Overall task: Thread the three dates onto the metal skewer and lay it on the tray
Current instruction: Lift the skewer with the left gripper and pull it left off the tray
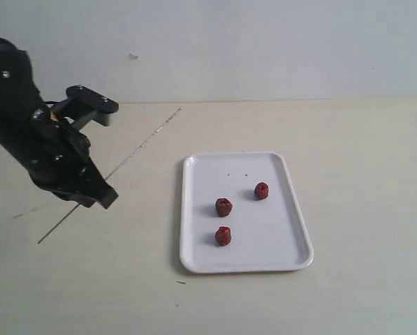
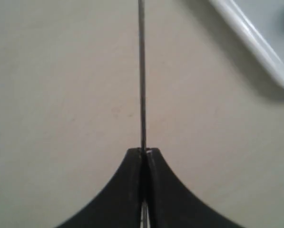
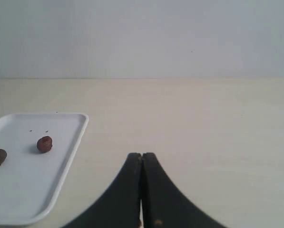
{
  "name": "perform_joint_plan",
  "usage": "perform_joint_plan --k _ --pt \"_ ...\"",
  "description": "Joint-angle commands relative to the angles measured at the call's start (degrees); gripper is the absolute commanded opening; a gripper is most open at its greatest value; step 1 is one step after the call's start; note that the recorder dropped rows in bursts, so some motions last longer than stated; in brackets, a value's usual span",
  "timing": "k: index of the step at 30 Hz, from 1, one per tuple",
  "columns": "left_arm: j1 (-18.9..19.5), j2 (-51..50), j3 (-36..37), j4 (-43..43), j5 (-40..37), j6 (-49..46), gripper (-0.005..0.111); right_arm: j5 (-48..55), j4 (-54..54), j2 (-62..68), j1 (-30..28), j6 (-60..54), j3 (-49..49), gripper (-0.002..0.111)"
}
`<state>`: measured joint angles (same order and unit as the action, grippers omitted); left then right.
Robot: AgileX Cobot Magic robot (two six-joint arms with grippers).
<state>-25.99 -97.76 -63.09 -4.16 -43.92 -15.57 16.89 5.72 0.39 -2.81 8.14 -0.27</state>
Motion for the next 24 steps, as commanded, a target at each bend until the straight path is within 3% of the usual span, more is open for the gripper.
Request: perform_joint_plan --k 1,6,14,17,24 --pt "2.90 2.04 1.41 -2.73 3.34 -4.12 0.000 -0.44 0.24 -0.39 -0.27 -0.03 0.27 0.000" --pt "3.13 2.04 1.41 -3.49 3.49 -9.52 0.000 -0.44 0.24 -0.39 -0.27 -0.03 0.27 0.000" --pt "3.13 2.04 1.41 -3.81 1.40 -9.69 0.000 -1.13 0.81 -0.39 -0.27 -0.16 0.27 0.000" --pt "3.13 2.04 1.41 -3.96 -0.67 -9.69 0.000 -8.19 -0.03 -0.39 -0.27 -0.62 0.27 0.000" --pt "3.13 2.04 1.63 -4.34 -5.24 -11.65 0.000 -25.25 -14.90 -0.39 -0.27 -0.37 0.27 0.000"
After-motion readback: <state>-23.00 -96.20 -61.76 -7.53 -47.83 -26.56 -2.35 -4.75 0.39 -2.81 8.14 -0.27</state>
